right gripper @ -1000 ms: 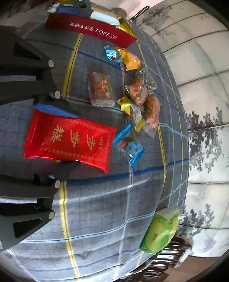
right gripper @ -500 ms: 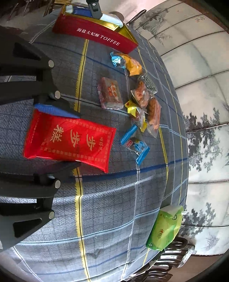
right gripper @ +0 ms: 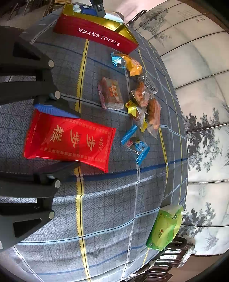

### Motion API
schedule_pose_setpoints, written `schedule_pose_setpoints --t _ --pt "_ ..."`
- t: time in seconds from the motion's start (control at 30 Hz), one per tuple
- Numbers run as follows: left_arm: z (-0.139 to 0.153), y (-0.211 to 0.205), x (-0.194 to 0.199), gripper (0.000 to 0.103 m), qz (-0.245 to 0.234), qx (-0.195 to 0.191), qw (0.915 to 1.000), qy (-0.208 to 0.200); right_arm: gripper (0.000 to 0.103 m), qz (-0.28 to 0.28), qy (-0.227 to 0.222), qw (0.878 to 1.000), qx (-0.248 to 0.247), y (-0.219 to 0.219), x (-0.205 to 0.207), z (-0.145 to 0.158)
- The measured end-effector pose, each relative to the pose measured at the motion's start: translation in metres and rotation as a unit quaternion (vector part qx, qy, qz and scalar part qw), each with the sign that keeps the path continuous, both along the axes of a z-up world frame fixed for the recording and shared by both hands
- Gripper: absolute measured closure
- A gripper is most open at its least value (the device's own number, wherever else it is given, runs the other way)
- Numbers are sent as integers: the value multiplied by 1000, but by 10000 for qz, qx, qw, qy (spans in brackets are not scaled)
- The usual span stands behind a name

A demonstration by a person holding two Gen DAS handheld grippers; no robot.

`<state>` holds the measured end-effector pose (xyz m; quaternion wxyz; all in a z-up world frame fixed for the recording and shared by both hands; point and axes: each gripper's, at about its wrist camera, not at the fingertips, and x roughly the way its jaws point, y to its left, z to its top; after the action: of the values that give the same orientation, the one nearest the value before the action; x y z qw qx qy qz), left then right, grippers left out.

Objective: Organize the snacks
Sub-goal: 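Carry the crackers pack into the gold tray and open the left tool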

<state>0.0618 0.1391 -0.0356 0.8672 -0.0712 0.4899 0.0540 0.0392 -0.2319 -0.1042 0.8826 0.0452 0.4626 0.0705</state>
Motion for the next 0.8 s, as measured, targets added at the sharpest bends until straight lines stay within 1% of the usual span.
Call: schedule_pose_setpoints --t 0.27,0.63,0.8 --pt "-3 10 4 56 105 112 9999 4 56 4 -33 10000 0 1 0 4" --pt "-24 27 13 56 279 367 9988 184 56 -15 -35 10000 26 0 1 5" --pt "-32 34 16 56 350 418 9982 267 56 -30 -55 10000 38 -2 1 5"
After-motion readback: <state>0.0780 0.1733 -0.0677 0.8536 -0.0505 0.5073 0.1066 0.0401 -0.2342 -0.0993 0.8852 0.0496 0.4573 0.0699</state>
